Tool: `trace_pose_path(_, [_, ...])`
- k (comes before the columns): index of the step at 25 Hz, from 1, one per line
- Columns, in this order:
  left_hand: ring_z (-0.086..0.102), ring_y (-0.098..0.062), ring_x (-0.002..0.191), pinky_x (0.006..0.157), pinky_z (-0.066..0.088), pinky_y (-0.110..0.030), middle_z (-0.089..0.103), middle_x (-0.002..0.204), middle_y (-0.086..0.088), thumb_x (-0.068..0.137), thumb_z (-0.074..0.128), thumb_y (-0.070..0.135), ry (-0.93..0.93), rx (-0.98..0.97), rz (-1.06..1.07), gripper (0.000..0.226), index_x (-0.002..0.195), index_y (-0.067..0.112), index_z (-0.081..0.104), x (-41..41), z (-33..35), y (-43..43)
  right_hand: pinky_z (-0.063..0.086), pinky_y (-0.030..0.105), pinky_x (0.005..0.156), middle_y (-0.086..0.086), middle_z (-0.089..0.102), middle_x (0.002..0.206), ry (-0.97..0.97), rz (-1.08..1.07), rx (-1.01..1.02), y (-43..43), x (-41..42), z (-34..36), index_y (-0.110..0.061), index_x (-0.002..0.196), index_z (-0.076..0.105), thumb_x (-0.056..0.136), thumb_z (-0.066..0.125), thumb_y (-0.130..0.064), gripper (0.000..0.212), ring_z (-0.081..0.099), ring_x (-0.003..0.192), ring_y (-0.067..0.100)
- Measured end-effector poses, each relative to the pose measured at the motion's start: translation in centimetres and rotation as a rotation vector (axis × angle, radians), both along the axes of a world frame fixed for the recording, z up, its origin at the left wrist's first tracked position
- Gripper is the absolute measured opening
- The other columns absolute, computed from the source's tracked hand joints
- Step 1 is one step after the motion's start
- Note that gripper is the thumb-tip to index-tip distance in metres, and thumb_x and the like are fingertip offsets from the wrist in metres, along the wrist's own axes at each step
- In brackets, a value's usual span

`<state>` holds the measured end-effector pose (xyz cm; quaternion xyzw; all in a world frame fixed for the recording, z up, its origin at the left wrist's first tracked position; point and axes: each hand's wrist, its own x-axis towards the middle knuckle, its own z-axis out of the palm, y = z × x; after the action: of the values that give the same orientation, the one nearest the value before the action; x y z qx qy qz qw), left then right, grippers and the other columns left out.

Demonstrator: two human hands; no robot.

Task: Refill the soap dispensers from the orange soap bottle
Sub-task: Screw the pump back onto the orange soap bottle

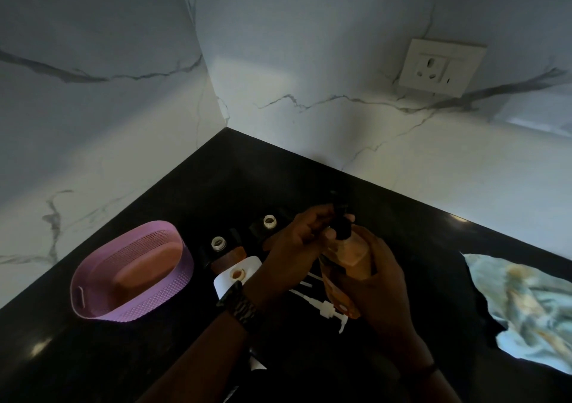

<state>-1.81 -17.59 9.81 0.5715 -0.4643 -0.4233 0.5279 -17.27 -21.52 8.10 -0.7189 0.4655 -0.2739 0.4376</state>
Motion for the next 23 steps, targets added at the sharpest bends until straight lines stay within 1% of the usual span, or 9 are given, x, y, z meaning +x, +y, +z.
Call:
trace_pose_path(2, [0.059, 0.002, 0.118, 0.094, 0.051, -0.018, 0.06, 0.127, 0.01, 0.096, 0.057, 0.015, -0.008, 0.023, -0.01, 0.033, 0.128, 0.023, 0.054, -0.4, 0.5, 0.0, 0.044, 0.054, 0.101, 0.001, 0.052, 0.136, 0.006, 0.012, 0.0, 0.0, -0.1, -0.3, -0.029, 0.135, 0.044, 0.071, 0.084, -0.032, 0.076, 0.051, 0.122, 0.02])
trace_pose_path(5, [0.06, 0.014, 0.097, 0.076, 0.051, -0.011, 0.059, 0.111, 0.015, 0.092, 0.068, 0.017, -0.112, 0.064, 0.089, 0.03, 0.117, 0.027, 0.058, -0.8, 0.1, -0.3, 0.047, 0.053, 0.098, -0.004, 0.053, 0.133, 0.006, 0.003, -0.024, 0.1, -0.1, -0.7, -0.032, 0.136, 0.045, 0.068, 0.082, -0.041, 0.078, 0.053, 0.119, 0.017])
trace_pose_path(7, [0.061, 0.01, 0.103, 0.081, 0.05, -0.011, 0.066, 0.11, 0.016, 0.095, 0.061, 0.02, -0.065, 0.064, 0.096, 0.025, 0.118, 0.029, 0.06, -0.4, -0.3, -0.2, 0.047, 0.053, 0.098, -0.005, 0.054, 0.132, 0.001, -0.009, -0.036, 0.2, 0.0, -0.8, -0.038, 0.131, 0.044, 0.068, 0.082, -0.042, 0.074, 0.054, 0.118, 0.016])
trace_pose_path(10, [0.063, 0.002, 0.112, 0.09, 0.047, -0.012, 0.069, 0.115, 0.009, 0.102, 0.04, 0.003, 0.054, 0.05, 0.027, 0.031, 0.124, 0.018, 0.057, -0.3, 0.0, 0.3, 0.046, 0.053, 0.099, -0.006, 0.054, 0.131, 0.002, 0.015, -0.05, 0.3, 0.0, -0.9, -0.045, 0.128, 0.039, 0.067, 0.084, -0.038, 0.076, 0.053, 0.119, 0.016])
trace_pose_path(13, [0.056, -0.001, 0.118, 0.092, 0.047, -0.017, 0.056, 0.12, 0.012, 0.091, 0.06, 0.039, -0.164, 0.02, 0.046, 0.026, 0.112, 0.055, 0.058, -0.7, 0.4, 0.2, 0.047, 0.053, 0.098, -0.01, 0.053, 0.132, -0.014, 0.029, -0.048, 0.3, 0.0, -1.4, -0.042, 0.132, 0.041, 0.066, 0.08, -0.046, 0.077, 0.053, 0.119, 0.014])
trace_pose_path(15, [0.054, -0.007, 0.119, 0.095, 0.046, -0.021, 0.055, 0.121, 0.014, 0.077, 0.062, 0.057, -0.249, 0.032, 0.085, 0.033, 0.108, 0.065, 0.055, -0.7, 0.0, 0.2, 0.048, 0.051, 0.097, -0.014, 0.052, 0.132, -0.024, 0.03, -0.069, 0.4, -0.1, -1.6, -0.041, 0.134, 0.041, 0.066, 0.08, -0.048, 0.079, 0.052, 0.119, 0.011])
trace_pose_path(19, [0.062, 0.006, 0.107, 0.087, 0.048, -0.019, 0.07, 0.107, 0.02, 0.091, 0.062, 0.019, -0.012, 0.065, 0.088, 0.029, 0.119, 0.027, 0.056, -0.6, -0.8, 0.4, 0.046, 0.053, 0.099, -0.008, 0.053, 0.132, -0.042, 0.037, -0.069, 0.3, 0.0, -1.5, -0.04, 0.13, 0.041, 0.069, 0.084, -0.034, 0.075, 0.052, 0.119, 0.015])
trace_pose_path(21, [0.054, 0.018, 0.107, 0.087, 0.045, -0.009, 0.062, 0.111, 0.02, 0.083, 0.067, 0.033, -0.125, 0.011, 0.053, 0.036, 0.116, 0.03, 0.056, -1.1, -0.4, 0.6, 0.045, 0.054, 0.1, -0.004, 0.054, 0.135, -0.05, 0.04, -0.055, 0.2, 0.0, -1.8, -0.034, 0.134, 0.046, 0.067, 0.082, -0.042, 0.077, 0.052, 0.122, 0.017])
trace_pose_path(23, [0.051, 0.018, 0.106, 0.085, 0.043, -0.008, 0.052, 0.111, 0.023, 0.073, 0.074, 0.046, -0.242, 0.031, 0.127, 0.039, 0.107, 0.046, 0.054, -1.3, 0.0, 0.4, 0.046, 0.054, 0.099, -0.006, 0.053, 0.135, -0.047, 0.041, -0.06, 0.3, -0.1, -2.1, -0.032, 0.137, 0.046, 0.065, 0.078, -0.053, 0.082, 0.052, 0.122, 0.016])
